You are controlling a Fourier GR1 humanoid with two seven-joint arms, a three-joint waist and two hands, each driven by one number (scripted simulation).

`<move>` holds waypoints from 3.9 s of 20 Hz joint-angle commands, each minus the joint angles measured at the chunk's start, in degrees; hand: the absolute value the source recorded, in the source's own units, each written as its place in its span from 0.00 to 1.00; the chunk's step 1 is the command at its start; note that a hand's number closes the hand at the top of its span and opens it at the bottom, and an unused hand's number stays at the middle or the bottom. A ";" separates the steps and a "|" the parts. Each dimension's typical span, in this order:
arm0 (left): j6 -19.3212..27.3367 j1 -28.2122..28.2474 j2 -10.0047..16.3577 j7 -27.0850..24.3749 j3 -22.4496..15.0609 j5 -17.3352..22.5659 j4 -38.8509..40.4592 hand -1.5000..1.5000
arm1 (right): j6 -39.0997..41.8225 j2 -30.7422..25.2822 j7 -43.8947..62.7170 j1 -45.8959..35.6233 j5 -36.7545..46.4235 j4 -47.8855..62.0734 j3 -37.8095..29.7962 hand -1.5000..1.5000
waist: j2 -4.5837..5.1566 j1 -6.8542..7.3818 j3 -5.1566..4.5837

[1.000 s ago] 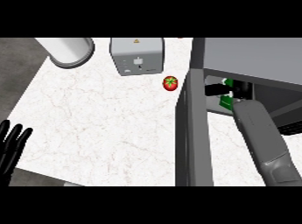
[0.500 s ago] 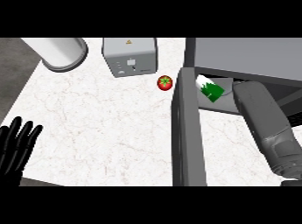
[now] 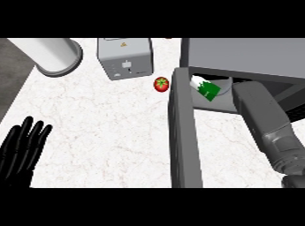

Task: Pick up the milk, place it into the microwave and close the microwave

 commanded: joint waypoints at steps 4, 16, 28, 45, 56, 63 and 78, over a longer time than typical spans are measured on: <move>0.03 0.45 0.13 0.39 -2.17 -1.20 1.17 0.00 | 2.18 1.38 -6.26 1.55 -1.26 4.18 -1.92 0.00 | -0.87 -2.23 -0.09; -1.82 -5.68 0.84 0.33 -7.17 -4.32 9.75 0.00 | 15.99 3.57 -15.76 7.20 -3.95 5.84 -3.70 0.00 | -2.03 -5.58 -0.18; -2.28 -12.45 -0.26 3.02 -14.14 -11.48 17.30 1.00 | 19.35 6.67 -19.96 20.61 -3.91 -4.16 0.40 0.00 | -3.50 -8.63 -0.36; 3.45 -25.78 -0.36 -2.99 -28.05 -14.56 44.41 1.00 | 31.58 1.66 -4.44 50.35 -9.56 -50.45 6.83 0.00 | -3.34 -9.98 -0.46; 26.74 -38.18 -0.36 -3.62 -51.17 -6.42 56.41 1.00 | 35.47 0.93 9.54 61.96 -19.16 -78.12 5.96 0.00 | -2.96 -10.72 -0.47; 42.42 -45.04 -0.35 -7.30 -56.28 5.02 60.10 1.00 | 40.45 -1.22 12.43 63.68 -25.43 -82.74 5.16 0.00 | -2.45 -13.17 -0.56; 52.08 -61.97 -0.36 -11.52 -51.97 22.69 65.85 1.00 | 48.79 -6.32 19.62 59.13 -33.76 -89.59 8.86 0.00 | -0.87 -19.21 -0.64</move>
